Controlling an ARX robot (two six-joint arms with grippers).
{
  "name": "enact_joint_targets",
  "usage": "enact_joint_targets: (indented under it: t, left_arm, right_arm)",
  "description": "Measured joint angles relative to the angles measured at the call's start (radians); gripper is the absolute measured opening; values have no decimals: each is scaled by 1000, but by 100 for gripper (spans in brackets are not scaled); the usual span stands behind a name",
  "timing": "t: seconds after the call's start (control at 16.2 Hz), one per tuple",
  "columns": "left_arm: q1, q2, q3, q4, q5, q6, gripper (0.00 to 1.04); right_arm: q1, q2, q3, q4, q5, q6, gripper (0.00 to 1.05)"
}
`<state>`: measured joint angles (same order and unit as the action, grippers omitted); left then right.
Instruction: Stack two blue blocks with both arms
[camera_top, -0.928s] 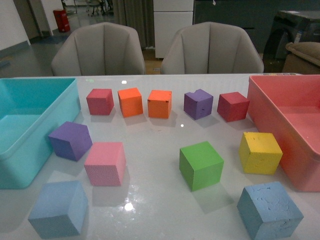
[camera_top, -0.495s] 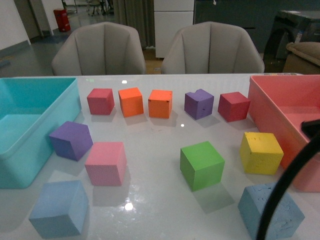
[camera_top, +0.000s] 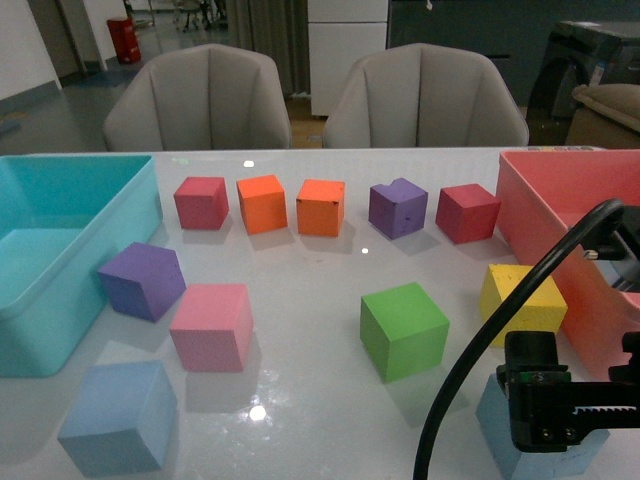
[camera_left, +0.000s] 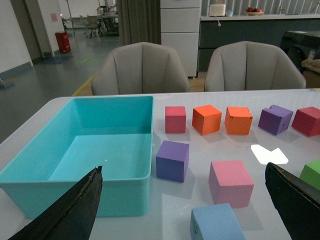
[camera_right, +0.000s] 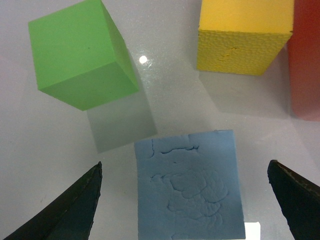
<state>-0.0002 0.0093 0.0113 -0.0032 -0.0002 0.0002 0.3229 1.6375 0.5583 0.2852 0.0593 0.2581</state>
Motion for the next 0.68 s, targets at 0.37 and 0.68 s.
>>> enact_joint_targets:
  t: [0.37,0.68]
  left_arm:
    - [0,0,0,0,0,0,98]
    - [0,0,0,0,0,0,98]
  right_arm:
    - [11,163,55,40,-5,3,98]
    - [10,225,49,83,-10,3,91]
